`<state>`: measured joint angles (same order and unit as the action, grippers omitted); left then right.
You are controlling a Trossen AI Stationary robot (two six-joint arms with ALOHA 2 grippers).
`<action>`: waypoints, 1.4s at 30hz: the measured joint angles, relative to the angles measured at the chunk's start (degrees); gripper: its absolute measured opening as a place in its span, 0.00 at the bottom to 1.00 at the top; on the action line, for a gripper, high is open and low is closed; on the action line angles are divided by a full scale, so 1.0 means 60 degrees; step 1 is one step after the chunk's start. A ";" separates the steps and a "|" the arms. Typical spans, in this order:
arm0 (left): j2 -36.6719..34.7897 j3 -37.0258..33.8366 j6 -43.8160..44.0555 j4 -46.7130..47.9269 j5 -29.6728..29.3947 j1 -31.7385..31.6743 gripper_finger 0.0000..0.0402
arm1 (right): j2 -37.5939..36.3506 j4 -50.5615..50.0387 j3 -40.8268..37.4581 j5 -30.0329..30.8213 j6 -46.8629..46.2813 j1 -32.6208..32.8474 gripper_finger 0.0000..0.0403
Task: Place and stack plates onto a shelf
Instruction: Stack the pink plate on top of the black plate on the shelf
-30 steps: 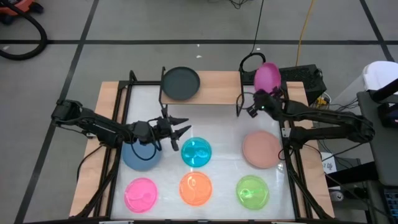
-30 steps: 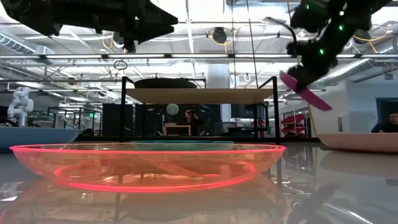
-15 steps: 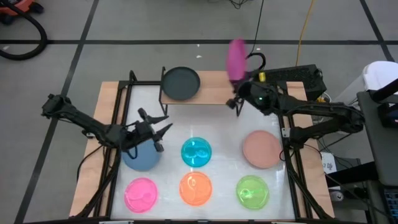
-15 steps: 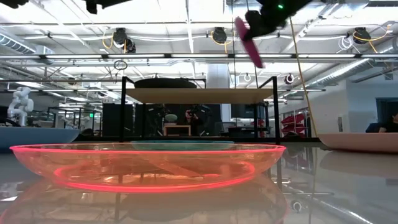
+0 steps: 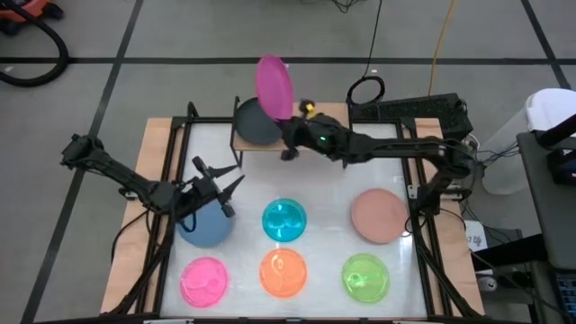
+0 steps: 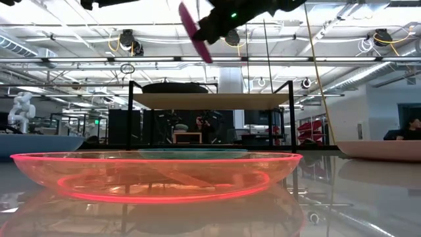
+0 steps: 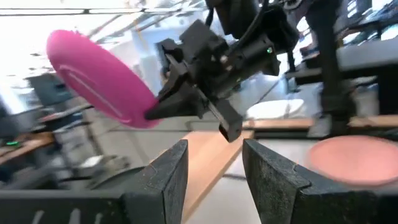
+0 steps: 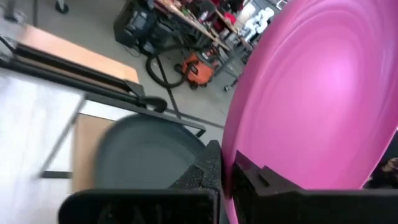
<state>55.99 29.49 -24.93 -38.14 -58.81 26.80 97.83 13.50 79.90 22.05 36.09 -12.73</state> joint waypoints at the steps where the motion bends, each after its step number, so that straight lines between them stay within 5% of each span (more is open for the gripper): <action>1: -0.0067 -0.0003 -0.0199 0.0013 -0.0449 0.0191 0.40 | 0.0288 0.0001 0.0242 0.0020 0.0089 -0.0057 0.00; 6: -0.0450 0.0001 -0.0841 -0.0168 -0.2251 0.1027 0.40 | 0.1368 -0.0056 0.1142 0.0001 0.0078 -0.0218 0.00; 11: -0.0477 0.0001 -0.0886 -0.0155 -0.2279 0.1181 0.40 | 0.1823 -0.0292 0.1264 -0.0734 -0.0540 -0.0299 0.00; 37: -0.0459 0.0000 -0.0822 -0.0093 -0.2192 0.1039 0.40 | 0.1915 -0.0858 0.1264 -0.1307 -0.0830 -0.0108 0.09; 42: -0.0459 -0.0001 -0.0759 -0.0093 -0.2188 0.1039 0.40 | 0.1918 -0.1032 0.1260 -0.2706 -0.1045 -0.0115 0.03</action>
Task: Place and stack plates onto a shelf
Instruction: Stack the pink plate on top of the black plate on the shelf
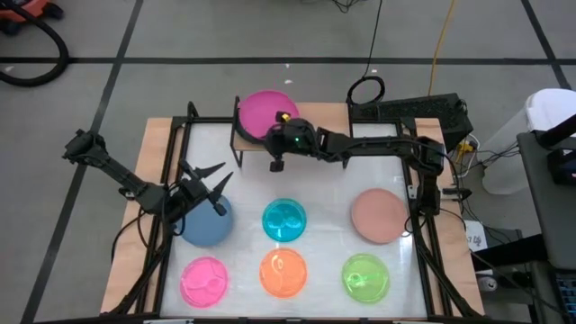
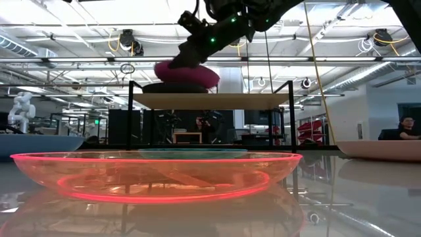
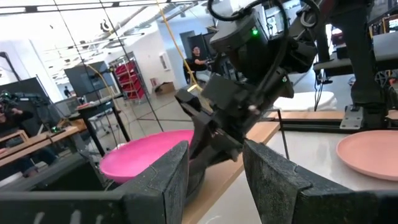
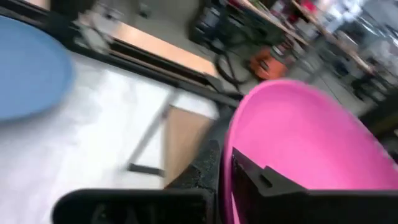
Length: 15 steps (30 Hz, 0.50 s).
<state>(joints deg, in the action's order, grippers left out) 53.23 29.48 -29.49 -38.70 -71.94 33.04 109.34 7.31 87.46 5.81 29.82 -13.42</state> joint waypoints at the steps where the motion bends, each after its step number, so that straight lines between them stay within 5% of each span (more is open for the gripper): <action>1: 0.0000 0.0002 -0.0001 0.0000 0.0000 0.0000 0.40 | 0.0000 0.0026 0.0000 -0.0256 0.0081 0.0009 0.02; 15: 0.0000 0.0002 0.0050 -0.0004 0.0007 0.0000 0.40 | -0.0004 0.0182 0.0000 -0.0493 0.0401 -0.0123 0.07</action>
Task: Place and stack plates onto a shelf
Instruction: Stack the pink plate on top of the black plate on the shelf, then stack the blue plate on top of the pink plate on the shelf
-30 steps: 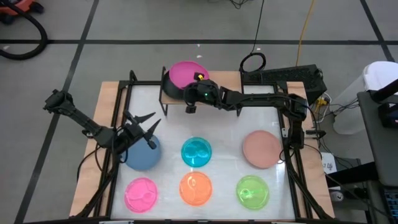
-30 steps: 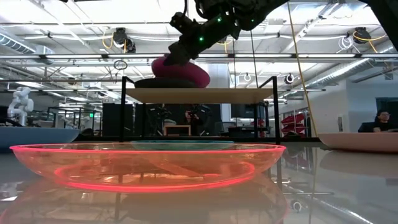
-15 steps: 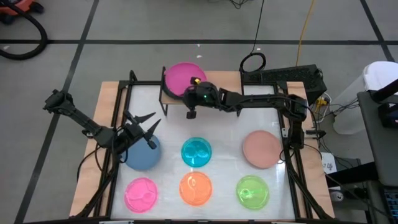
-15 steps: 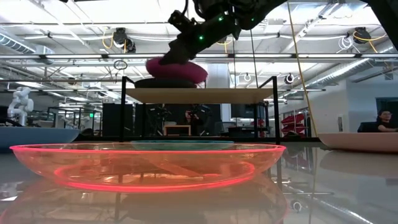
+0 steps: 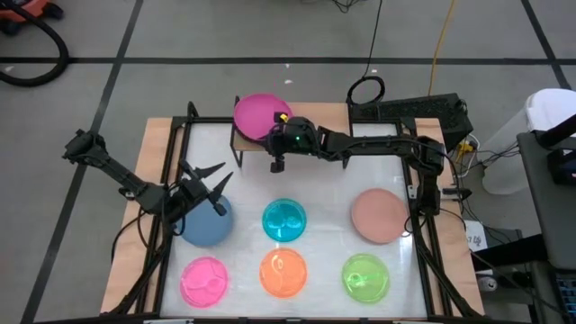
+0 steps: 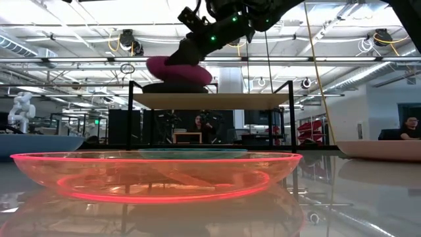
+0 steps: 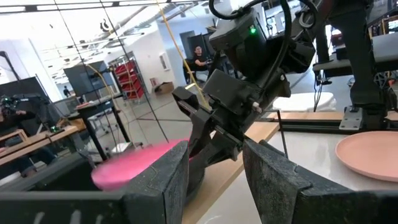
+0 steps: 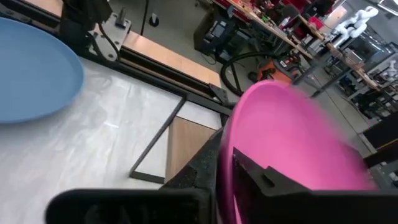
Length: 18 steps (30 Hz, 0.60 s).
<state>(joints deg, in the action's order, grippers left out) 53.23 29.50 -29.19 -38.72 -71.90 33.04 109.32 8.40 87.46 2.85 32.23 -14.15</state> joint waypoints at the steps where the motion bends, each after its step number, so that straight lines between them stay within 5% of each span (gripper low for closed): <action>1: 0.0000 0.0000 0.0042 0.0000 0.0000 0.0000 0.40 | 0.0000 0.0003 0.0000 0.0007 -0.0003 -0.0003 0.08; 13: 0.0000 0.0000 0.0127 0.0009 0.0004 0.0000 0.40 | -0.0034 0.0002 -0.0001 0.0015 -0.0016 0.0137 0.23; 18: 0.0004 0.0000 0.0324 0.0284 0.0022 0.0000 0.40 | -0.0629 -0.1370 -0.0007 0.0015 -0.0346 0.0615 0.25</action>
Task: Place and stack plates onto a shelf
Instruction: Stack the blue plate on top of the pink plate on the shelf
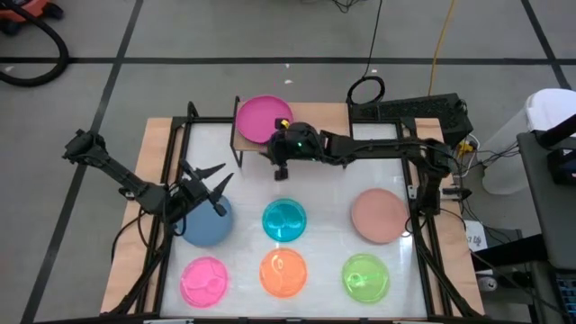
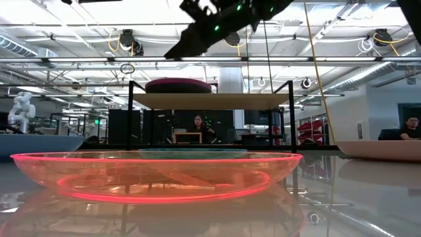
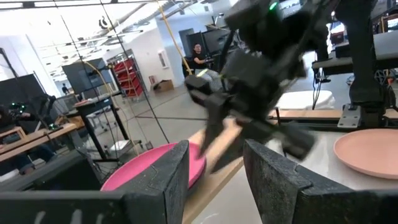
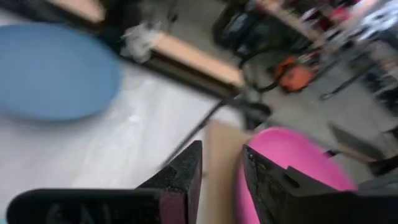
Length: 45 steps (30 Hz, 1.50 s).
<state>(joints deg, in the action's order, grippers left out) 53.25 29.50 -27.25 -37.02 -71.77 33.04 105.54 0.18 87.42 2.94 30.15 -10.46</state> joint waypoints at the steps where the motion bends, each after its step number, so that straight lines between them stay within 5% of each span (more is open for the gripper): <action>1: 0.0000 0.0000 0.0064 0.0027 0.0088 -0.0003 0.40 | -0.0196 -0.0580 0.0000 0.0000 -0.0075 0.0128 0.25; 7: 0.0000 0.0000 0.1002 0.0527 0.1735 0.0000 0.40 | -0.1232 -0.4074 -0.0007 0.0095 -0.0576 0.1101 0.23; 12: 0.0000 0.0000 0.3278 0.0583 0.2429 -0.0001 0.40 | -0.1866 -0.6539 -0.0007 0.0257 -0.1847 0.1885 0.22; 21: 0.0045 0.0000 0.4040 0.0735 0.3381 0.0006 0.40 | -0.2860 -0.9072 -0.1477 0.0249 -0.4749 0.2981 0.22; 31: 0.0829 0.0483 0.4285 0.1017 0.3744 0.0007 0.40 | -0.4756 -0.7793 -0.5193 0.1250 -1.0838 0.4265 0.22; 37: 0.1562 0.1321 0.3869 0.2435 0.3745 0.0007 0.40 | -0.5046 -0.7276 -0.5880 0.1273 -1.2029 0.5617 0.22; 45: 0.2200 0.1864 0.3781 0.2714 0.3738 -0.0058 0.40 | -0.5047 -0.7425 -0.5921 0.2503 -1.3063 0.6942 0.22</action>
<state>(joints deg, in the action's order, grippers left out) 66.45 40.68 -4.56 -20.73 -49.34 32.69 75.26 -44.37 51.89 17.96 -48.22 31.19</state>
